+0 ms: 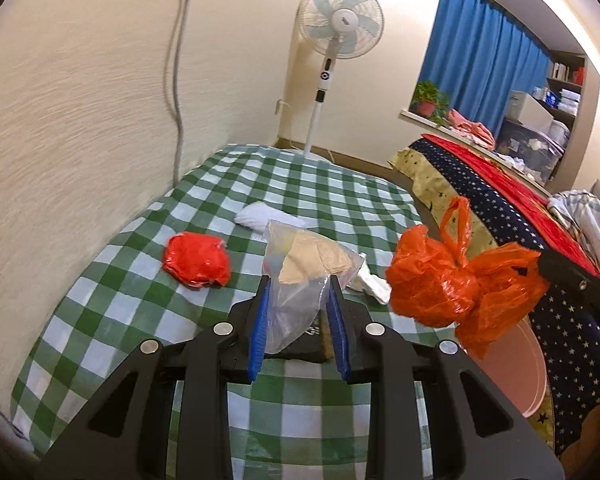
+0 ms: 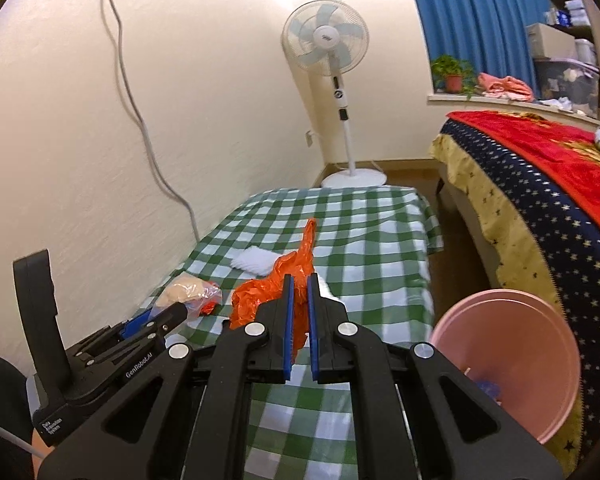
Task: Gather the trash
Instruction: 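Carry the clear bag and orange bag over the pink bin and release both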
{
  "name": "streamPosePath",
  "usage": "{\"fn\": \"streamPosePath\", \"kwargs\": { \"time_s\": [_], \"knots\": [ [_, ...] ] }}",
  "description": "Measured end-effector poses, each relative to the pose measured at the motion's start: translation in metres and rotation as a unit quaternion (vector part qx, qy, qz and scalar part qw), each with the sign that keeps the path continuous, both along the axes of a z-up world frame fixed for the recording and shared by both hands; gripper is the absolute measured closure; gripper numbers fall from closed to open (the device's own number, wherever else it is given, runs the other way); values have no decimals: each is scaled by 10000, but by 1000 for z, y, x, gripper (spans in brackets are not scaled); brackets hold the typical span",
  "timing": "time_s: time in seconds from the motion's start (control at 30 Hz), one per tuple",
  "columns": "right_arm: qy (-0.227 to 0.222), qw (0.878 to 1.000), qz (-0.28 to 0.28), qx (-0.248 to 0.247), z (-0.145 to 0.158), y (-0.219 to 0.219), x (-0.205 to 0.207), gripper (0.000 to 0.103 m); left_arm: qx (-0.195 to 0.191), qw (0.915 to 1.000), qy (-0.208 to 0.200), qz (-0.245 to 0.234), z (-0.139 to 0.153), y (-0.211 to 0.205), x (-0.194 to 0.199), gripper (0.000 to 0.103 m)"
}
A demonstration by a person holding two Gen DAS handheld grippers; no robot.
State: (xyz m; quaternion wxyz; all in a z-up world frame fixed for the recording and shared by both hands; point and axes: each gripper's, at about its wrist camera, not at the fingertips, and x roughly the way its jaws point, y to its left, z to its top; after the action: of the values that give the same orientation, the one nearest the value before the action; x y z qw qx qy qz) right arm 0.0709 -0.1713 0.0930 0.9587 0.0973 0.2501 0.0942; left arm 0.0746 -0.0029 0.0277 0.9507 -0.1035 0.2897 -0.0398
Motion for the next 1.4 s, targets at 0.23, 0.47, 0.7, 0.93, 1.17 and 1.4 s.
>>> {"fn": "streamPosePath", "kwargs": {
  "time_s": [0.23, 0.47, 0.7, 0.93, 1.17, 1.4],
  "knots": [
    [-81, 9993, -371, 11, 6, -30, -16, 97, 2, 9997, -58, -228, 2, -20, -2, 76],
    [-78, 9974, -720, 33, 7, -55, -25, 97, -9, 9989, -100, -465, 2, -41, -3, 76],
    [-43, 9945, -1044, 32, 4, -76, -32, 97, -42, 9972, -105, -743, 1, -65, 0, 76],
    [12, 9900, -1406, 51, -1, -100, -38, 97, -51, 9945, -103, -1041, -3, -92, 3, 76],
    [70, 9838, -1788, 36, -5, -122, -44, 97, -31, 9913, -116, -1314, -7, -118, 8, 76],
    [150, 9748, -2224, -73, -9, -142, -47, 97, 20, 9864, -150, -1635, -11, -145, 10, 76]
  ]
}}
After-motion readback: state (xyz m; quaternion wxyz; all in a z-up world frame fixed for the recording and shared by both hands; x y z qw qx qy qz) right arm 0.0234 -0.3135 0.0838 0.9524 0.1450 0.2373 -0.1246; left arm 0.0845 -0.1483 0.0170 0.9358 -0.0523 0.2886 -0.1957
